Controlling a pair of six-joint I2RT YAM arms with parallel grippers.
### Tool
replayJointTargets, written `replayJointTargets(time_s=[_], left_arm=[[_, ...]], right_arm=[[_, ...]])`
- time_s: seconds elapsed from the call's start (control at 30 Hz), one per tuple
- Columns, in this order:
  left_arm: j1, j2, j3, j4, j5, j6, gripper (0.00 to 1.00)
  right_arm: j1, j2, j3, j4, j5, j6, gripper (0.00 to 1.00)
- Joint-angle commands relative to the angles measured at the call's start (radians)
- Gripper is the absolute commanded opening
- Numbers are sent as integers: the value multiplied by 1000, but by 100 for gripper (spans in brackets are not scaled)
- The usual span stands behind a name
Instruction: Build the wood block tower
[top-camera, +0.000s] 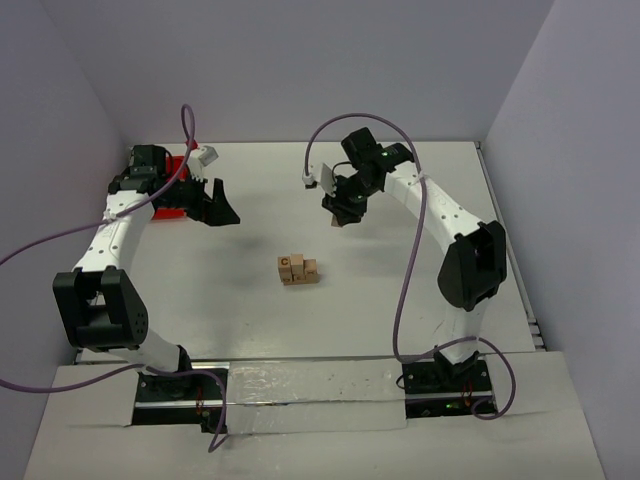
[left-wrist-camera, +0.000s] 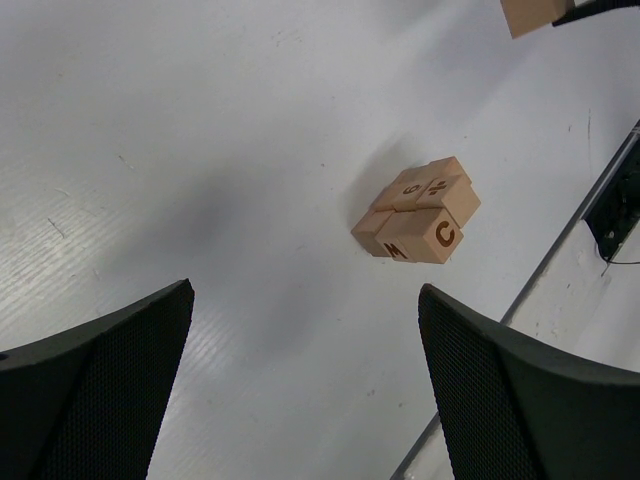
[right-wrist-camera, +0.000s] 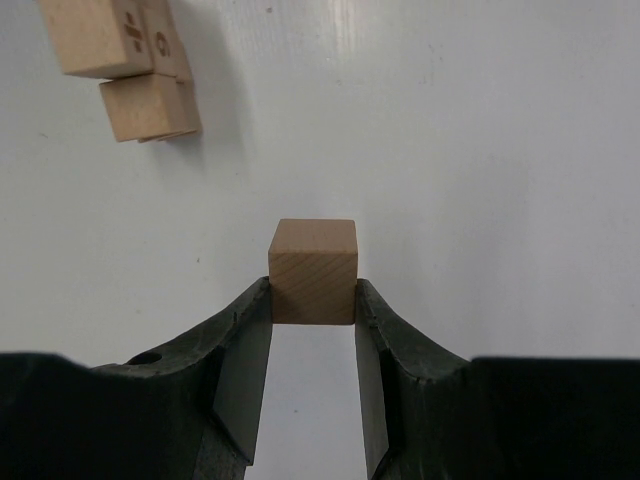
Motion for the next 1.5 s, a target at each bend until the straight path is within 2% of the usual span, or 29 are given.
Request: replayJointTargets(time_s=[0.0,0.23,0.53,1.47], left_arm=[[-5,-21,4,41,12,-17,99],[-4,-20,8,32,17,-12,99],[-5,-36,-2,18,16,-4,99],[-5,-54,-27,0,-3,35,99]], right_arm=[[26,-83,-48,-46,-30,-66,3],[114,-140,-129,-42,-13,-114,4],[199,-129,-152,-23,-6,-78,5],[278,-13,-88,25,57,14,12]])
